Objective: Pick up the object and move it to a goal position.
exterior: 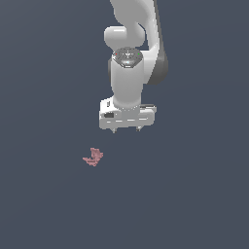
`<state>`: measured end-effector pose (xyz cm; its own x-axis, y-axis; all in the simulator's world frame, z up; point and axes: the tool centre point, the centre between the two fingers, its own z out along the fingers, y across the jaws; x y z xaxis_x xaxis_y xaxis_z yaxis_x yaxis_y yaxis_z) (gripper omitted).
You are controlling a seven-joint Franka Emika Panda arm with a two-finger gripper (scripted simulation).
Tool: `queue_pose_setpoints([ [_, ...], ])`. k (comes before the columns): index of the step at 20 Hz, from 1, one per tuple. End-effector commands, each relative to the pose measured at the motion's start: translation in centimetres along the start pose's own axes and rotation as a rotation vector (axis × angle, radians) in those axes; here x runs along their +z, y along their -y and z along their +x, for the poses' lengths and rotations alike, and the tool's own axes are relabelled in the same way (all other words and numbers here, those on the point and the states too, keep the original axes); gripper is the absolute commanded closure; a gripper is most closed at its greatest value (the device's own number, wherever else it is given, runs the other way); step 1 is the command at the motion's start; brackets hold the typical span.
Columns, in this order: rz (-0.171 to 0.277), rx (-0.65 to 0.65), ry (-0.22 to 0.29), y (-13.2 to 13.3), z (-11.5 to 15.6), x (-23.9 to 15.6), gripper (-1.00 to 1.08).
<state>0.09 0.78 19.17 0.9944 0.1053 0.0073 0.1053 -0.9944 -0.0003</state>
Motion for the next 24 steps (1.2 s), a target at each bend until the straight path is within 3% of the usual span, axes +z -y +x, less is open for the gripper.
queue_pose_setpoints([
  [1,0.001,0.013,0.001,-0.4,0.1,0.2,-0.92],
  [8,0.006,0.132,0.003,-3.3,1.2,2.0,-0.92],
  [18,0.005,0.443,0.006,-11.5,3.0,7.3,-0.92],
  [24,0.0,0.561,0.007,-14.7,3.2,9.5,-0.92],
])
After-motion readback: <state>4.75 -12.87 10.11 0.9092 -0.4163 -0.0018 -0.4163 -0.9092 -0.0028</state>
